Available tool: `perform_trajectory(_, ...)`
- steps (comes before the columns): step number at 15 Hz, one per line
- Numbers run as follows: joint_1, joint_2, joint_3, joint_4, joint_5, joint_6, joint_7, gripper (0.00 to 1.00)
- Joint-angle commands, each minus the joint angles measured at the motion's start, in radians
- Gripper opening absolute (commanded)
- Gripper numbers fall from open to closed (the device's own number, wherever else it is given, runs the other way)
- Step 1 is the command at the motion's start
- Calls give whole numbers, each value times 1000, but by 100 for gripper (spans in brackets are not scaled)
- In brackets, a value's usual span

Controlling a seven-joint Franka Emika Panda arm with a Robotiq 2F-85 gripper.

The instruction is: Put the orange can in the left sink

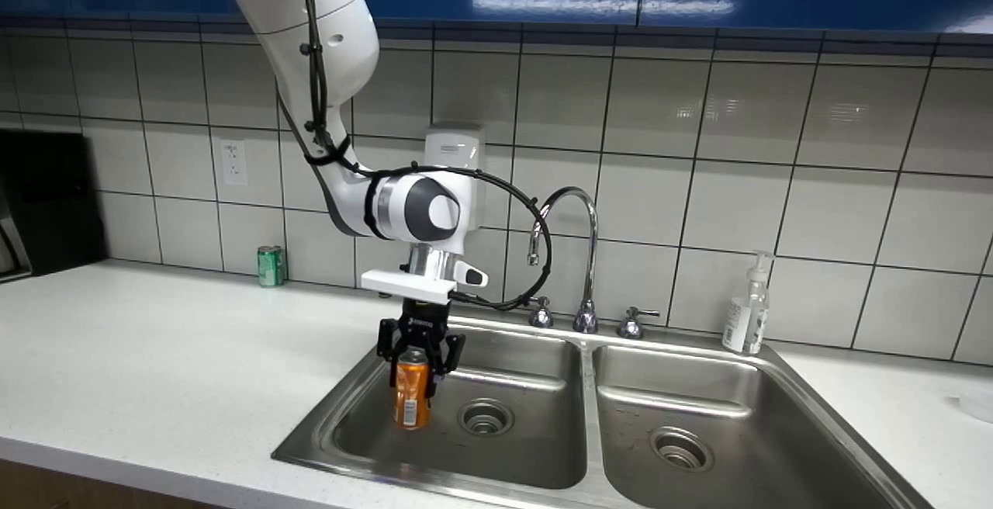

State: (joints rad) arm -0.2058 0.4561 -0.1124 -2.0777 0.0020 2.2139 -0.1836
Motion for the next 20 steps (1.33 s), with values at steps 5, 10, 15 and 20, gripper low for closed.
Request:
perform_trajectory(5,-45,93,7,17,17,105,-43,40)
perform_trajectory(10,-66,161,15,28,23,143,-57,40)
perform_trajectory(15,-88,213,20,35,32,171,-76,40)
perform_trajectory(20,-106,226,27,41,58,173,-91,40)
